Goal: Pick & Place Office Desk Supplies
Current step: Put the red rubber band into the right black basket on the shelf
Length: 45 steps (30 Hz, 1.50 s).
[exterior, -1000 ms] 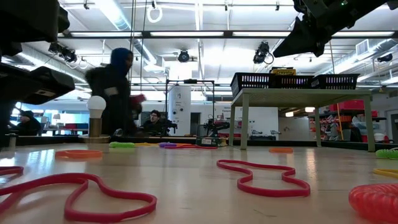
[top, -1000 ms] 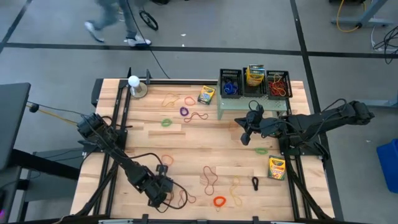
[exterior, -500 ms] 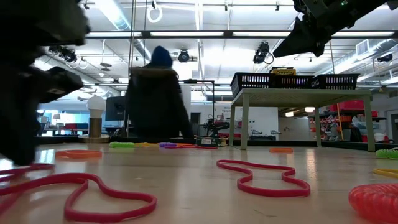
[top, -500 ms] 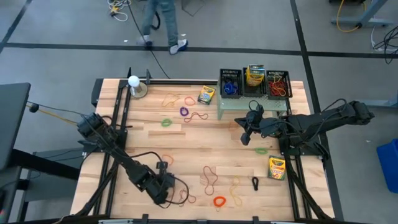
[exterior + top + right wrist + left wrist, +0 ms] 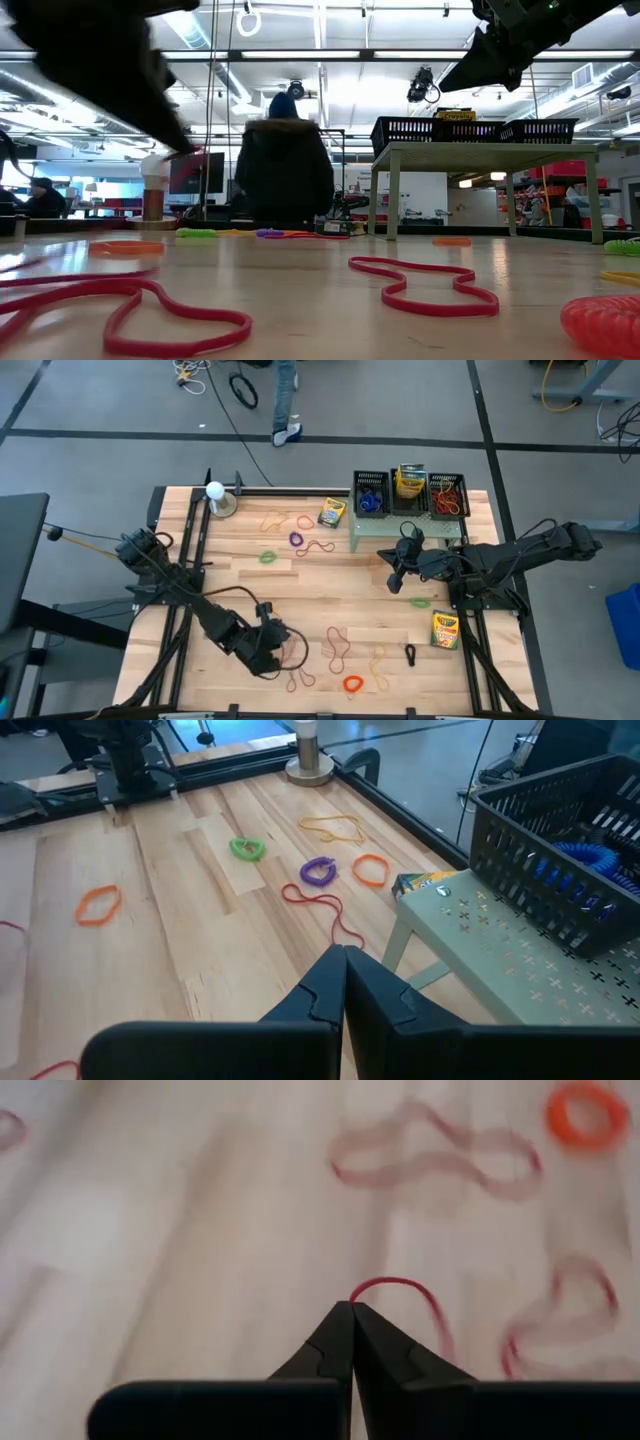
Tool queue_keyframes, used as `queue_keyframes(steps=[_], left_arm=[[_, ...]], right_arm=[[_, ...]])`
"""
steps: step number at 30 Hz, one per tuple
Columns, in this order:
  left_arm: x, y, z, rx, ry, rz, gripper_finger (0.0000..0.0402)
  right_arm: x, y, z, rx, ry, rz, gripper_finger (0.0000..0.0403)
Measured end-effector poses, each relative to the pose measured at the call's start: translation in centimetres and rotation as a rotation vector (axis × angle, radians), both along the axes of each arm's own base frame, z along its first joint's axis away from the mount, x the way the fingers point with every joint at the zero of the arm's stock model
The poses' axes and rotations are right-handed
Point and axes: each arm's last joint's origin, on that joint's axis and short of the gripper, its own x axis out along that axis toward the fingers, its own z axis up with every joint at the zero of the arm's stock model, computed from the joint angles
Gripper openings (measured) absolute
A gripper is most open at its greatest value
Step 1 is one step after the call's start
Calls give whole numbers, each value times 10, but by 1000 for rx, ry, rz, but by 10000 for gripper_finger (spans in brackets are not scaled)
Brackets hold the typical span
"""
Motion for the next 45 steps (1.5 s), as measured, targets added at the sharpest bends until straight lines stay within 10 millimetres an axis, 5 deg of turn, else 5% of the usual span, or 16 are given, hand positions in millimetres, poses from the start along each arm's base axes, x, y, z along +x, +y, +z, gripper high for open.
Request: queue_keyframes(steps=[14,19,25,37,45], left_arm=[[2,-6,2,53,-141,85,5],[2,-1,-17,-73,-224,-17,5],[-7,23,-36,-160,-395,-58,5],[-7,67,-40,-45,-547,-64,5],[-27,94,-44,-56,-679,-140,5]], right_arm=[[0,0,0,0,2,0,11],[0,0,0,0,1,0,11],[0,0,0,0,2,0,11],[0,0,0,0,2,0,11],[0,0,0,-1,3,0,11]])
